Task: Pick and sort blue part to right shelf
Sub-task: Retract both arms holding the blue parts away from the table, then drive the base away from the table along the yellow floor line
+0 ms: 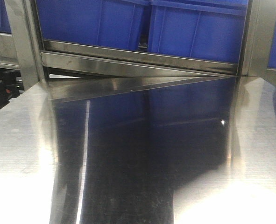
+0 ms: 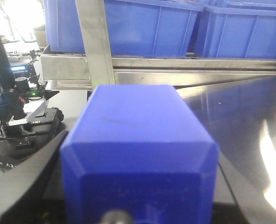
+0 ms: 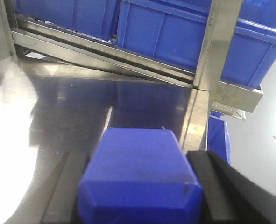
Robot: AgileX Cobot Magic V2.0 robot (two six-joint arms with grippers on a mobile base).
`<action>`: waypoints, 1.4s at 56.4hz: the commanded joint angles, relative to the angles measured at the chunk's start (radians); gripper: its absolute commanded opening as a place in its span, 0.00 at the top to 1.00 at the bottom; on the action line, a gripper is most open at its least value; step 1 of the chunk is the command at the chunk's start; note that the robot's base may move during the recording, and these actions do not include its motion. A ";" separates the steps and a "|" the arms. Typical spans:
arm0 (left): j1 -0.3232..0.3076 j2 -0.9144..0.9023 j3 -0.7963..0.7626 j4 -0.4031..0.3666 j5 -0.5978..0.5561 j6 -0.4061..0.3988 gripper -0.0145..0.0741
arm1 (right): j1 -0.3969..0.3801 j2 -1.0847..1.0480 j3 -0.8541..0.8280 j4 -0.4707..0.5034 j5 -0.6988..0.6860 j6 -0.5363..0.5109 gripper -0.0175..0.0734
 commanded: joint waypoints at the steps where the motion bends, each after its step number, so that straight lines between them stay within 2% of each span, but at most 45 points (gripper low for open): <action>1: 0.003 0.013 -0.024 0.006 -0.089 -0.005 0.54 | 0.001 -0.014 -0.021 -0.014 -0.093 -0.008 0.58; 79: 0.003 0.016 -0.024 0.005 -0.093 -0.005 0.54 | 0.001 -0.014 -0.021 -0.014 -0.093 -0.008 0.58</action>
